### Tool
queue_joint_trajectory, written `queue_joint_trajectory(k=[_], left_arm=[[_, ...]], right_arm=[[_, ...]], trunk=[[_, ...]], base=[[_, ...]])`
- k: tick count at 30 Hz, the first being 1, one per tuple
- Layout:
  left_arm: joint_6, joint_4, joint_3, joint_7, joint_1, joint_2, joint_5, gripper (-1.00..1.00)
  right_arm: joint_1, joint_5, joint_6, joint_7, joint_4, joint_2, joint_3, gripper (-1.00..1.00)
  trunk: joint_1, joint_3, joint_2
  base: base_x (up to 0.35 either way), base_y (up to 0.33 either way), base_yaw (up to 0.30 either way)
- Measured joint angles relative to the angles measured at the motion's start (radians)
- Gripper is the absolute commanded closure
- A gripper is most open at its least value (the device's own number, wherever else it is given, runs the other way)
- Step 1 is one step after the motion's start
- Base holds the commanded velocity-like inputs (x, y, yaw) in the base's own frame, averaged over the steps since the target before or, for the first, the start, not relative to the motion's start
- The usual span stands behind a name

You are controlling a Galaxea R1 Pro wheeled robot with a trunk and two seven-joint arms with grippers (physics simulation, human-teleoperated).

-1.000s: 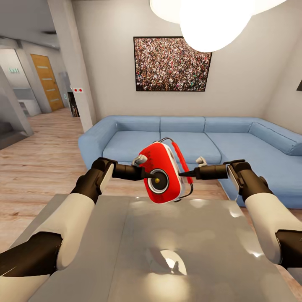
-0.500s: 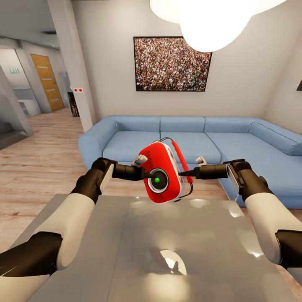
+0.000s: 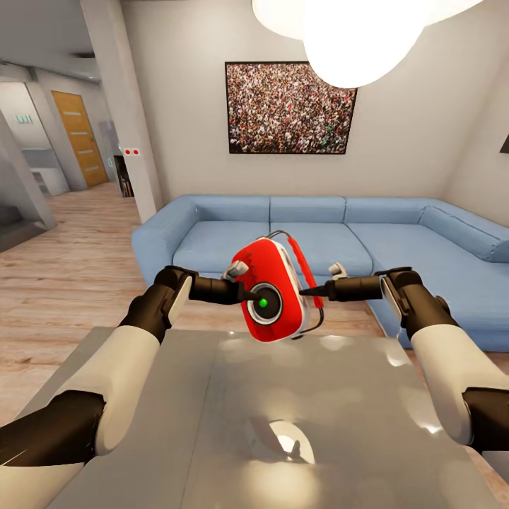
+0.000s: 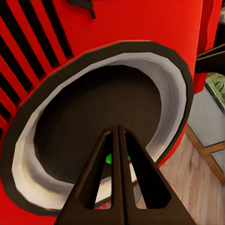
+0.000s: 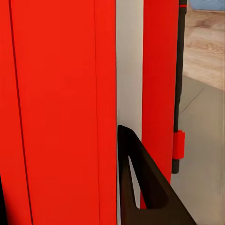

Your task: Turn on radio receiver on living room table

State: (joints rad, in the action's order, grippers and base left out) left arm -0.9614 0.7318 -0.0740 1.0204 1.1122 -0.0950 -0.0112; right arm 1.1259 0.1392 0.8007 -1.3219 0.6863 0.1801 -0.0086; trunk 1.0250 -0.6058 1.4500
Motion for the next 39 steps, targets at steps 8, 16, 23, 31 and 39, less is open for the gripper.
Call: queue_joint_trajectory(k=[8,16,23,31,39], left_arm=[[0.001,0.004,0.0,0.0,0.0,0.001,-0.001,1.0],[0.001,0.009,0.001,0.0,0.0,0.001,0.0,1.0],[0.001,0.011,0.002,0.0,0.0,0.003,0.001,1.0],[0.001,0.011,0.002,0.0,0.0,0.003,0.002,1.0],[0.001,0.01,0.002,-0.001,0.0,0.003,0.003,1.0]], right_arm=[[0.0,0.0,0.005,0.006,0.005,-0.004,0.0,1.0],[0.0,0.009,-0.001,0.068,0.005,0.001,0.003,1.0],[0.0,0.021,-0.004,0.118,0.004,0.006,0.003,1.0],[0.0,0.033,-0.006,0.166,0.004,0.011,0.002,1.0],[0.0,0.033,-0.007,0.224,0.005,0.012,0.002,1.0]], trunk=[[0.0,0.0,0.0],[0.0,0.0,0.0],[0.0,0.0,0.0],[0.0,0.0,0.0],[0.0,0.0,0.0]], base=[[0.0,0.0,0.0],[0.0,0.0,0.0],[0.0,0.0,0.0],[0.0,0.0,0.0],[0.0,0.0,0.0]])
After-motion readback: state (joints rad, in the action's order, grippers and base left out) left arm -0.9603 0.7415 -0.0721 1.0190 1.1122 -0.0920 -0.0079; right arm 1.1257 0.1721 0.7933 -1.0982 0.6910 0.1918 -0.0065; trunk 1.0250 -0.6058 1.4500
